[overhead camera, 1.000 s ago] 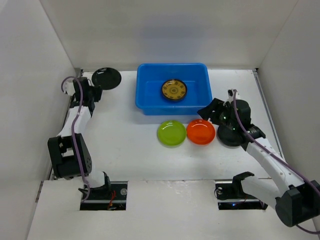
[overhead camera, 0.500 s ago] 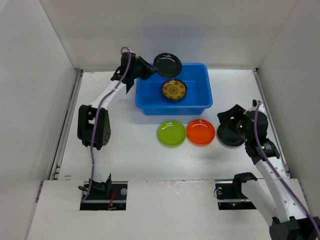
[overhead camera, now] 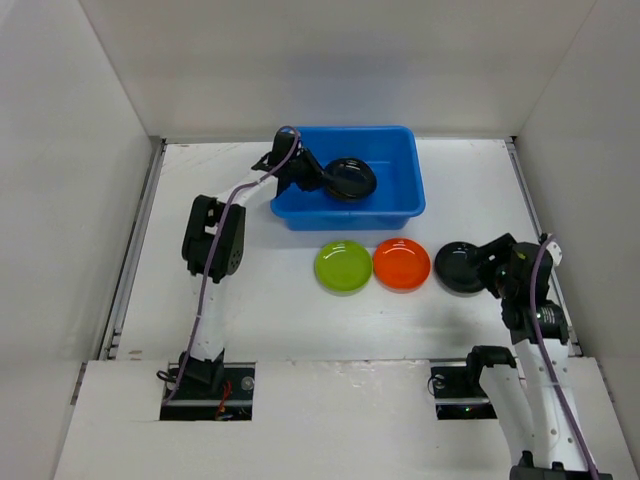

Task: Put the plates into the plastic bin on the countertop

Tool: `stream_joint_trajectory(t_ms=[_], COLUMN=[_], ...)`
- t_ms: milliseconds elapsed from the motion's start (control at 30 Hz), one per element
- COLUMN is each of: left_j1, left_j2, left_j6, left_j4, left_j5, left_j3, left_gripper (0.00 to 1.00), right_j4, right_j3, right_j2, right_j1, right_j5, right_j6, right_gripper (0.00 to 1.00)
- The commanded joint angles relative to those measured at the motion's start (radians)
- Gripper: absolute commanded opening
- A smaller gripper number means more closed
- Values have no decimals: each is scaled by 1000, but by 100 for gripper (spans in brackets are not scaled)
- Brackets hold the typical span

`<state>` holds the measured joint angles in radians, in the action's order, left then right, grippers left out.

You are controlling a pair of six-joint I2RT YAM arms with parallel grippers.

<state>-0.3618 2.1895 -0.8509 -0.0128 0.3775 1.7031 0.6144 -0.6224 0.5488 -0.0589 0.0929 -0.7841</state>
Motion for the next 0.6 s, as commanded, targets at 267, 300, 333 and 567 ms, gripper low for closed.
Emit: stream_joint_trajectory(t_ms=[267,300,333,567], left_j1=[2,1,-1,-4], left_j2=[33,21,6,-118], left_j6=[39,45,52,92], left_j4=[30,30,28,8], left_j5=[-9,-15,-20,-42], left_j3=[101,101,101,109], left_gripper=[53,58,63,100], right_j4=[79,77,73,48], right_j3=[114,130,144,207], right_j2=[39,39,39,79], right_j1=[-22,-25,-26,-49], right_j5=[-47,-41,-35,-16], right_j6=[-213,-228,-239,-313], right_gripper=[69,69,69,69])
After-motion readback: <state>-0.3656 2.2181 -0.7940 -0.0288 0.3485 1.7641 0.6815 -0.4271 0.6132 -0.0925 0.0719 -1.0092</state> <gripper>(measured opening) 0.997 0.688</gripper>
